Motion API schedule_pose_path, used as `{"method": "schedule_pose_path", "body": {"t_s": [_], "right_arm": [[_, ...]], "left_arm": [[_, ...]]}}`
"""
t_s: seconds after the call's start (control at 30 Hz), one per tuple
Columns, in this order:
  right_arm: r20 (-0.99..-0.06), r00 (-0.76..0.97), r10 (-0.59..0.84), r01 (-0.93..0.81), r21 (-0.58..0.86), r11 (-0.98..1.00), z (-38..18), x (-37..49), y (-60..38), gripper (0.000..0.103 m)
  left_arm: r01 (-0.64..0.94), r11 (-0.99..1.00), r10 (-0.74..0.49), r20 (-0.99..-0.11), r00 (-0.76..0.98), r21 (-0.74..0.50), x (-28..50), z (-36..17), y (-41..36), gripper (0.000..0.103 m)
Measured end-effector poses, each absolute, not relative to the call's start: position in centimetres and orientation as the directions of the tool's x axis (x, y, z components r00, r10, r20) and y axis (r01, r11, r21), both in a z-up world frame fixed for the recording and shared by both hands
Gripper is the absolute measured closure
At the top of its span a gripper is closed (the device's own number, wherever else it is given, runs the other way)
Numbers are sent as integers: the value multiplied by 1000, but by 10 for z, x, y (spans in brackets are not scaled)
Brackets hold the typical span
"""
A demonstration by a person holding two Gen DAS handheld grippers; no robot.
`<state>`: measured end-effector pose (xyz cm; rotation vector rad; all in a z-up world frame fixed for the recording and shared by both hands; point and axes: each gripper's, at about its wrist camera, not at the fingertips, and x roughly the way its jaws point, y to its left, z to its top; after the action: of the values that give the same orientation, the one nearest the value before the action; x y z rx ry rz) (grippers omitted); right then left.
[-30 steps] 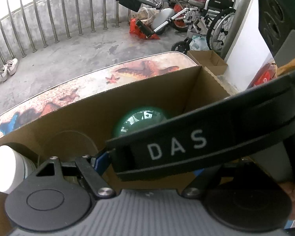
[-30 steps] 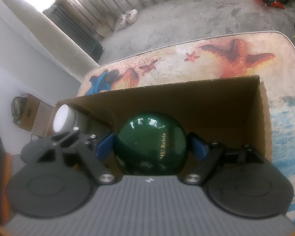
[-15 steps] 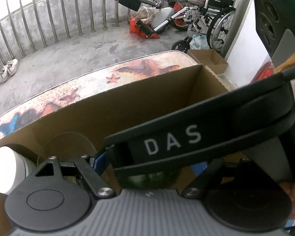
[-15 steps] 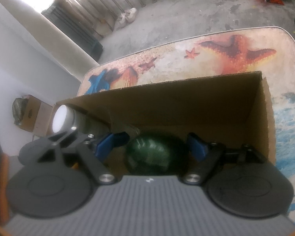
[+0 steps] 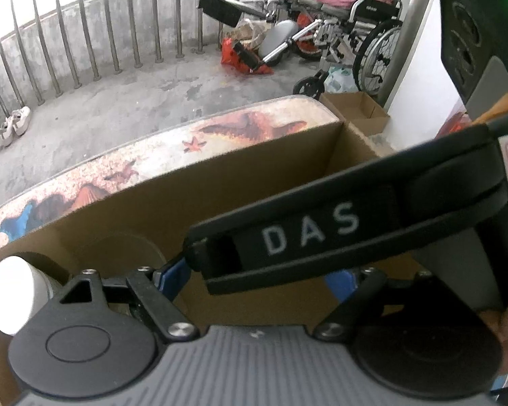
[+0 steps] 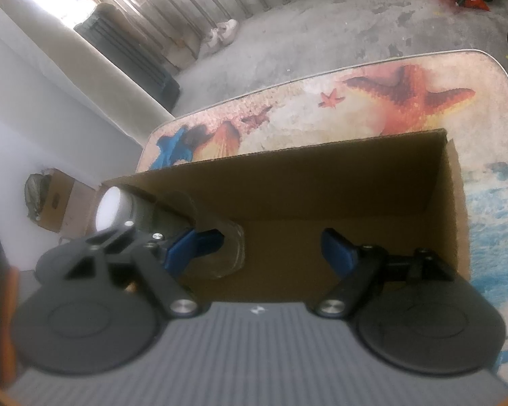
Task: Organize rigid objects
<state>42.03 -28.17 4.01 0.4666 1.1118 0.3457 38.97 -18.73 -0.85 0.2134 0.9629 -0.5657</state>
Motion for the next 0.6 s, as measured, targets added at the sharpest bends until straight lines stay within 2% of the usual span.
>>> {"method": "schedule_pose_path", "body": {"t_s": [0.33, 0.6], "right_arm": [[-677, 517, 523, -69, 576, 814, 87, 387, -299, 23], [-638, 561, 527, -151, 547, 823, 132, 331, -303, 23]], "left_arm": [[574, 811, -459, -732, 504, -113, 354, 39, -162, 14], [554, 813, -520, -651, 553, -179, 303, 68, -100, 10]]}}
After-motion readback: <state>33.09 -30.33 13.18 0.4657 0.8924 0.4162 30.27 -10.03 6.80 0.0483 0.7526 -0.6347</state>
